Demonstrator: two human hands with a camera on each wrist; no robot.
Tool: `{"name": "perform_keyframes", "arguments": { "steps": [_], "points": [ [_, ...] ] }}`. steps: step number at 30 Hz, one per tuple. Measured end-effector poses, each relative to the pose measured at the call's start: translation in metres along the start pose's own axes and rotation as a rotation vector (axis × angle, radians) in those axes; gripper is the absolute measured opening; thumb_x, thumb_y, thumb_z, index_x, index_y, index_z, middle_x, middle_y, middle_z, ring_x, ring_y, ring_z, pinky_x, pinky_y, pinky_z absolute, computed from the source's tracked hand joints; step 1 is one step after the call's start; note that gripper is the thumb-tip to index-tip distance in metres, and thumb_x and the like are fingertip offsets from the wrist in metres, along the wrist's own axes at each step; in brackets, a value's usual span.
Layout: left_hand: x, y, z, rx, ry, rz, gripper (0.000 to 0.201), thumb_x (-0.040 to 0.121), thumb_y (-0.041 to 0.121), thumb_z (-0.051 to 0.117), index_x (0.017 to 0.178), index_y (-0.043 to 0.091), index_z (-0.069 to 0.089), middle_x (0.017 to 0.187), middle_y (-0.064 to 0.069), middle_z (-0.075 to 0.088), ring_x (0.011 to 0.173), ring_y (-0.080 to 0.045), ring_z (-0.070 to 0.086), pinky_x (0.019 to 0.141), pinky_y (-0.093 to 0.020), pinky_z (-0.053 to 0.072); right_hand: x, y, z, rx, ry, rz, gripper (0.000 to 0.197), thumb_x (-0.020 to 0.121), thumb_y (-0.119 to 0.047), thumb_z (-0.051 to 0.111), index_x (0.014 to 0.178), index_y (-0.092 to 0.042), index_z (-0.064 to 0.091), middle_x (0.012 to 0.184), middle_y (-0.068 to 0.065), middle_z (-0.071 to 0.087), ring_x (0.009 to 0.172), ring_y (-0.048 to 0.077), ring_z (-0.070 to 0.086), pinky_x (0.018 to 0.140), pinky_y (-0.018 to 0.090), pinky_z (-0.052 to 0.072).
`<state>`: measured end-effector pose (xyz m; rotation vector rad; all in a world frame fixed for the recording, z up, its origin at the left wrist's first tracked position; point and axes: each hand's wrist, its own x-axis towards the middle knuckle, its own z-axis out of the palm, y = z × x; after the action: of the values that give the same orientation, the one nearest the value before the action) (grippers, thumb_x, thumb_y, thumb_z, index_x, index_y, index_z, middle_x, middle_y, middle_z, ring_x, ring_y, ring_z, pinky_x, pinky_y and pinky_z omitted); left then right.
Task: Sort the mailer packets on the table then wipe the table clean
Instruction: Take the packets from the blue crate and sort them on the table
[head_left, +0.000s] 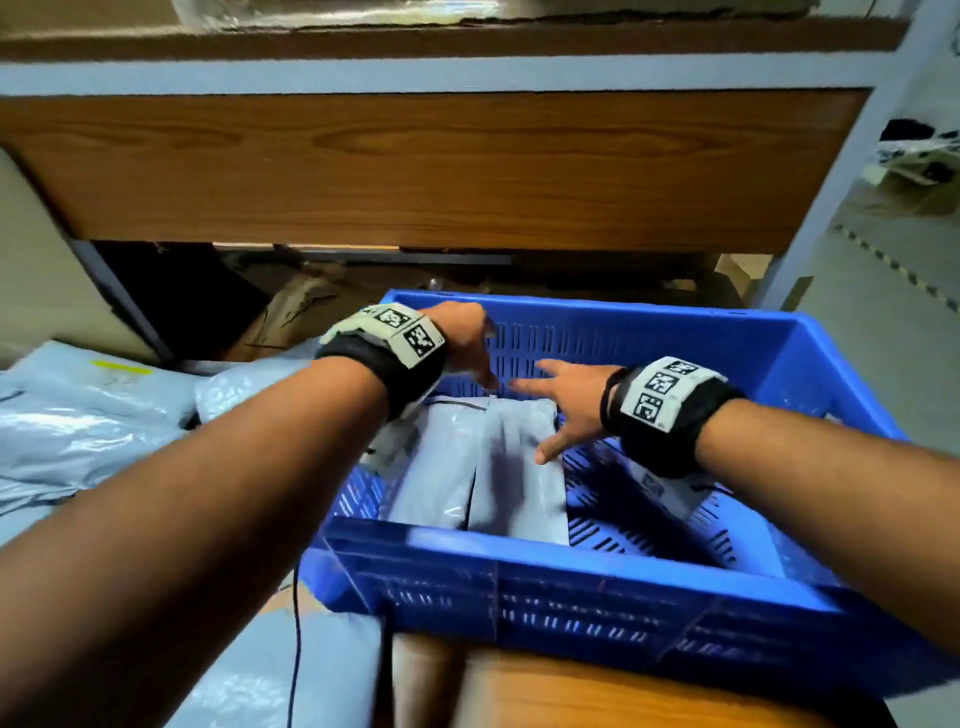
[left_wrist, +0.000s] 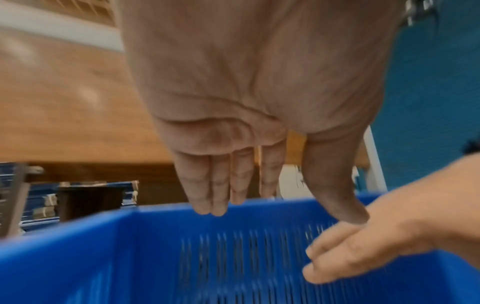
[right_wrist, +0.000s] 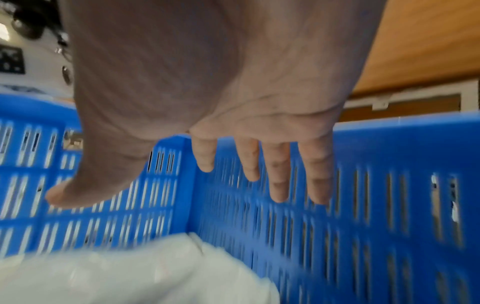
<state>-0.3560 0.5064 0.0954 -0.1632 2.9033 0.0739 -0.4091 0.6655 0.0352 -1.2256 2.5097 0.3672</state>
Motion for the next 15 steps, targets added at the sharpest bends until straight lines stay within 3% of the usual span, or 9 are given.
{"name": "perform_keyframes", "arguments": {
  "steps": [3, 5, 8, 10, 11, 13, 15],
  "points": [
    [-0.051, -0.025, -0.037, -0.111, 0.066, 0.025, 0.065, 0.080, 0.041, 0.073, 0.137, 0.017, 0.053, 0.139, -0.003, 0.054, 0.123, -0.019, 0.053, 0.084, -0.021, 0.035, -0.027, -0.006, -0.043, -0.013, 0.087, -0.015, 0.102, 0.069, -0.074, 0.061, 0.152, -0.035, 0.016, 0.154, 0.013, 0.028, 0.141, 0.028, 0.031, 0.114, 0.039, 0.028],
    [-0.085, -0.043, -0.041, -0.136, 0.054, 0.046, 0.061, 0.079, 0.047, 0.071, 0.134, 0.024, 0.056, 0.139, 0.001, 0.054, 0.121, -0.016, 0.052, 0.082, -0.019, 0.032, -0.052, -0.019, -0.065, -0.002, 0.114, -0.088, 0.098, 0.067, -0.078, 0.051, 0.151, -0.036, 0.022, 0.154, 0.009, 0.031, 0.141, 0.024, 0.030, 0.115, 0.033, 0.025],
    [-0.127, -0.067, -0.013, -0.234, -0.134, 0.042, 0.074, 0.060, 0.069, 0.069, 0.127, 0.039, 0.059, 0.145, 0.010, 0.045, 0.131, -0.009, 0.044, 0.105, -0.025, 0.030, -0.094, -0.052, -0.078, 0.026, 0.047, -0.182, 0.100, 0.056, -0.083, 0.033, 0.148, -0.046, 0.020, 0.159, 0.000, 0.020, 0.146, 0.017, 0.020, 0.119, 0.034, 0.016],
    [-0.142, -0.079, 0.016, -0.290, -0.227, 0.061, 0.085, 0.053, 0.081, 0.066, 0.126, 0.038, 0.060, 0.152, 0.008, 0.035, 0.140, -0.006, 0.028, 0.116, -0.029, 0.018, -0.113, -0.079, -0.069, -0.031, -0.024, -0.204, 0.091, 0.066, -0.082, 0.032, 0.149, -0.048, 0.014, 0.161, -0.001, 0.011, 0.147, 0.017, 0.015, 0.119, 0.036, 0.014],
    [-0.146, -0.084, 0.029, -0.322, -0.203, 0.084, 0.079, 0.059, 0.078, 0.063, 0.126, 0.036, 0.061, 0.154, 0.004, 0.032, 0.143, -0.005, 0.020, 0.118, -0.029, 0.013, -0.118, -0.093, -0.060, -0.089, -0.053, -0.195, 0.083, 0.075, -0.080, 0.031, 0.149, -0.049, 0.010, 0.162, -0.002, 0.006, 0.147, 0.017, 0.014, 0.118, 0.038, 0.015],
    [-0.148, -0.095, 0.046, -0.348, -0.131, 0.133, 0.051, 0.082, 0.056, 0.064, 0.124, 0.027, 0.064, 0.155, -0.001, 0.030, 0.145, -0.005, 0.009, 0.117, -0.027, 0.009, -0.120, -0.117, -0.042, -0.215, -0.093, -0.146, 0.069, 0.086, -0.075, 0.023, 0.148, -0.052, 0.003, 0.162, -0.008, -0.003, 0.146, 0.021, 0.019, 0.113, 0.044, 0.023],
    [-0.149, -0.104, 0.053, -0.277, -0.114, 0.172, 0.039, 0.090, 0.044, 0.060, 0.118, 0.018, 0.068, 0.154, 0.003, 0.030, 0.146, -0.005, 0.003, 0.116, -0.025, 0.011, -0.117, -0.132, -0.031, -0.272, -0.090, -0.099, 0.061, 0.092, -0.070, 0.016, 0.148, -0.052, -0.001, 0.161, -0.010, -0.005, 0.144, 0.025, 0.026, 0.109, 0.046, 0.029]
  ]
}}
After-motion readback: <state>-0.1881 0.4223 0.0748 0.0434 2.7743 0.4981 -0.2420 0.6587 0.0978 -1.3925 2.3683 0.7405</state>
